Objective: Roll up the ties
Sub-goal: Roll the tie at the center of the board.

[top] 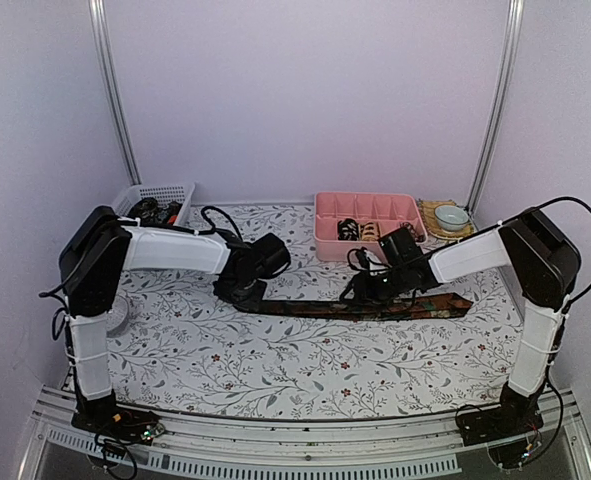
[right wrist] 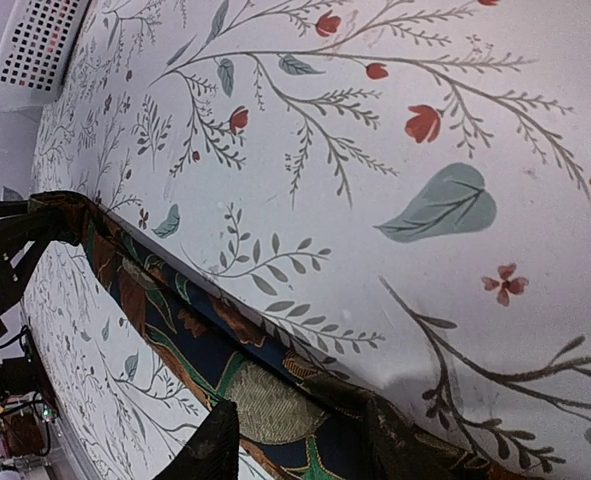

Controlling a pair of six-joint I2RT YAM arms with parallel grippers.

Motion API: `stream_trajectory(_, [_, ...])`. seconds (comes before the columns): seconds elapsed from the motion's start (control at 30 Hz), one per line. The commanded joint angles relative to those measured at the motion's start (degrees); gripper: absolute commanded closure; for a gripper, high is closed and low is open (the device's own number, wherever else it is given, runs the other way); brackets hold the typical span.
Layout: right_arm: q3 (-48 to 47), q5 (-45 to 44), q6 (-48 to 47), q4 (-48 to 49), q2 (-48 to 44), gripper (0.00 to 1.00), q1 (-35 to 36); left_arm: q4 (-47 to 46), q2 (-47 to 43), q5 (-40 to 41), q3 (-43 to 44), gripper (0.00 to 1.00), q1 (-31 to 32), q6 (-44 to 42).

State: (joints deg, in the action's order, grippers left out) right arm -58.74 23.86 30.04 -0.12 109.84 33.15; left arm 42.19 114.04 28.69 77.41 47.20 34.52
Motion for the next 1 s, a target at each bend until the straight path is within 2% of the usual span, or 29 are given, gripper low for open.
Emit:
stream_trajectory(0.0, [6.11,-6.50,3.84,-1.39,-6.32,0.57,-0.01,12.99,6.54,10.59,8.05,0.82,3.73,3.05])
stream_trajectory(0.17, [6.99,-7.48,4.72,-1.06,-7.78,0.56,0.00,20.57,11.30,15.34,15.34,0.82,6.58,5.88])
stream_trajectory(0.37, [7.08,-4.73,5.37,-0.57,-8.15,0.55,0.01,29.04,17.96,19.16,23.81,0.82,8.86,9.31])
stream_trajectory(0.97, [7.78,-4.67,5.28,-1.71,-10.26,0.55,0.01,29.61,25.88,18.51,32.41,0.80,11.91,8.63])
